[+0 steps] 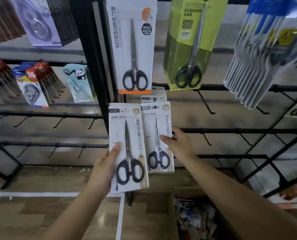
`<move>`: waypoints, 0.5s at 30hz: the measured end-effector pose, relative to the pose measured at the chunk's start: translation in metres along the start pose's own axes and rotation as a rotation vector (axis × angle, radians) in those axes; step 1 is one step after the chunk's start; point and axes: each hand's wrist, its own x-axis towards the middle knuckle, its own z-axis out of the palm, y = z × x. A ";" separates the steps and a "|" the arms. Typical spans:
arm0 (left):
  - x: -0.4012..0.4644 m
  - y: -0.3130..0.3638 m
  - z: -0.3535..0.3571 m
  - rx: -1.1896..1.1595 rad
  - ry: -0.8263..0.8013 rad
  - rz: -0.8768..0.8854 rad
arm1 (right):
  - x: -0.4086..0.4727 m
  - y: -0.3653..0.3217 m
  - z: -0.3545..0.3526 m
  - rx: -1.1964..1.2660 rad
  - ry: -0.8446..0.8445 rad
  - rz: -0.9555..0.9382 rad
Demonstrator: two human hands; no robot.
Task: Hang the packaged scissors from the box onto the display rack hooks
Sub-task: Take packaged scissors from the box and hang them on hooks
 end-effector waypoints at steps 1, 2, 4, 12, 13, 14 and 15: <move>0.001 0.001 0.000 -0.010 -0.005 -0.004 | 0.001 0.001 0.001 -0.010 0.012 -0.002; 0.002 0.002 -0.001 -0.015 -0.009 -0.010 | 0.001 0.002 0.001 -0.022 0.022 -0.002; 0.005 0.003 -0.003 -0.013 -0.016 -0.020 | 0.001 0.006 0.000 -0.055 0.029 -0.004; 0.006 -0.001 -0.009 0.019 -0.035 -0.015 | 0.003 0.018 0.005 -0.138 0.048 0.067; 0.006 -0.001 -0.009 0.023 -0.036 -0.020 | 0.007 0.014 0.007 -0.152 0.050 0.075; 0.006 0.000 -0.009 0.022 -0.043 -0.025 | 0.011 0.011 0.008 -0.182 0.050 0.079; 0.006 0.001 -0.009 0.018 -0.053 -0.030 | 0.015 0.010 0.009 -0.222 0.049 0.085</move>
